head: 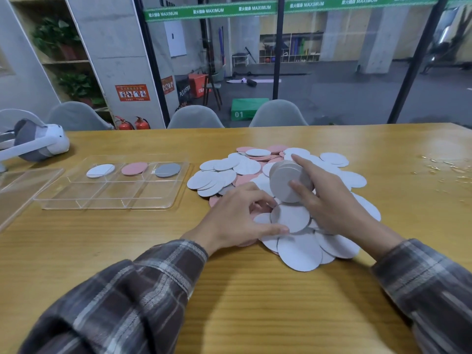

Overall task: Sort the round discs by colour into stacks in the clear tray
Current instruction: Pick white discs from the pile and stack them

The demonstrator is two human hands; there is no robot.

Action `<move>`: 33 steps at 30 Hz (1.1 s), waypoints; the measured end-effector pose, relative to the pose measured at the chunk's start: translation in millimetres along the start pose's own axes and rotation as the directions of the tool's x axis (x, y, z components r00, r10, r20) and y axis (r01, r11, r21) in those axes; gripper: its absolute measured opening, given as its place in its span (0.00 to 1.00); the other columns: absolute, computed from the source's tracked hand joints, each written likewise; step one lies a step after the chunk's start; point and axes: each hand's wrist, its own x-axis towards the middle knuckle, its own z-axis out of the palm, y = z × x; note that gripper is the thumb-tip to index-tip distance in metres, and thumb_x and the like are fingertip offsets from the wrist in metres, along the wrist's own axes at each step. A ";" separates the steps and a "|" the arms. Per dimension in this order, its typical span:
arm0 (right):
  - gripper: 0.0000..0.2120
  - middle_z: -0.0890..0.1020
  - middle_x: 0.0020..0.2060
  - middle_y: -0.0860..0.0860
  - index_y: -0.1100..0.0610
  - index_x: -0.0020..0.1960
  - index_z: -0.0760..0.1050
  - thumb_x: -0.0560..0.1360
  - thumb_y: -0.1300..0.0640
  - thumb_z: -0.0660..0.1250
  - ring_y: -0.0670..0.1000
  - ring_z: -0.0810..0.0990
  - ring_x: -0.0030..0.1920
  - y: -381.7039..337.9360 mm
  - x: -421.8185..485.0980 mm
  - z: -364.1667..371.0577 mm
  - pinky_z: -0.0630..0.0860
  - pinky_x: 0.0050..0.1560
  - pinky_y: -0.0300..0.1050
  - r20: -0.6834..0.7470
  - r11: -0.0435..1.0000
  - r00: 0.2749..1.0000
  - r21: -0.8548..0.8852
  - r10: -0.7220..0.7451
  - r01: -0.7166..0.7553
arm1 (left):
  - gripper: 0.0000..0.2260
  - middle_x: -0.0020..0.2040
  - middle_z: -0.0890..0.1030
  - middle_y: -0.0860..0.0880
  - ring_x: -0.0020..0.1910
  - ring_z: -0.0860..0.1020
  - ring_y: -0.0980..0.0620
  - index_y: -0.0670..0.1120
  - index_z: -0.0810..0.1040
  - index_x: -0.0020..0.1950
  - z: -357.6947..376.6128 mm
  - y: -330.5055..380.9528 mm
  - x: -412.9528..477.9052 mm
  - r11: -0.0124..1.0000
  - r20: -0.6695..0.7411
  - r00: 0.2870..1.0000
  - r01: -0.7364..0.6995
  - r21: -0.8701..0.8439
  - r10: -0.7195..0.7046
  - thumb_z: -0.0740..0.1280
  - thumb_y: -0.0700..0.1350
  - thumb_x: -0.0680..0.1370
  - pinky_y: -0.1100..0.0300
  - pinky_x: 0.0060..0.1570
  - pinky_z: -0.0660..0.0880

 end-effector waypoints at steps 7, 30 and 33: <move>0.26 0.76 0.68 0.48 0.49 0.80 0.62 0.84 0.53 0.63 0.46 0.72 0.59 17.5 -8.6 -13.8 0.65 0.57 0.40 -0.005 1.000 1.000 -0.002 0.022 -0.022 | 0.19 0.50 0.80 0.59 0.52 0.80 0.59 0.55 0.86 0.55 8.7 4.5 3.0 0.998 0.049 0.998 -0.050 0.032 0.048 0.81 0.61 0.68 0.66 0.53 0.78; 0.22 0.75 0.48 0.31 0.47 0.80 0.63 0.86 0.50 0.54 0.37 0.74 0.53 11.2 -15.3 -5.3 0.67 0.54 0.34 0.095 0.989 0.990 0.113 -0.101 0.090 | 0.04 0.42 0.85 0.51 0.41 0.82 0.55 0.42 0.86 0.48 8.8 3.1 9.1 0.973 -0.390 0.895 -0.230 0.014 0.217 0.77 0.36 0.75 0.57 0.44 0.79; 0.26 0.76 0.63 0.35 0.47 0.80 0.62 0.83 0.42 0.51 0.37 0.72 0.65 5.3 -15.8 -7.4 0.67 0.65 0.37 0.109 0.988 0.987 0.110 -0.117 0.105 | 0.04 0.41 0.85 0.54 0.42 0.83 0.56 0.44 0.86 0.47 9.8 4.9 11.3 0.981 -0.425 0.889 -0.193 -0.007 0.172 0.79 0.39 0.74 0.58 0.44 0.79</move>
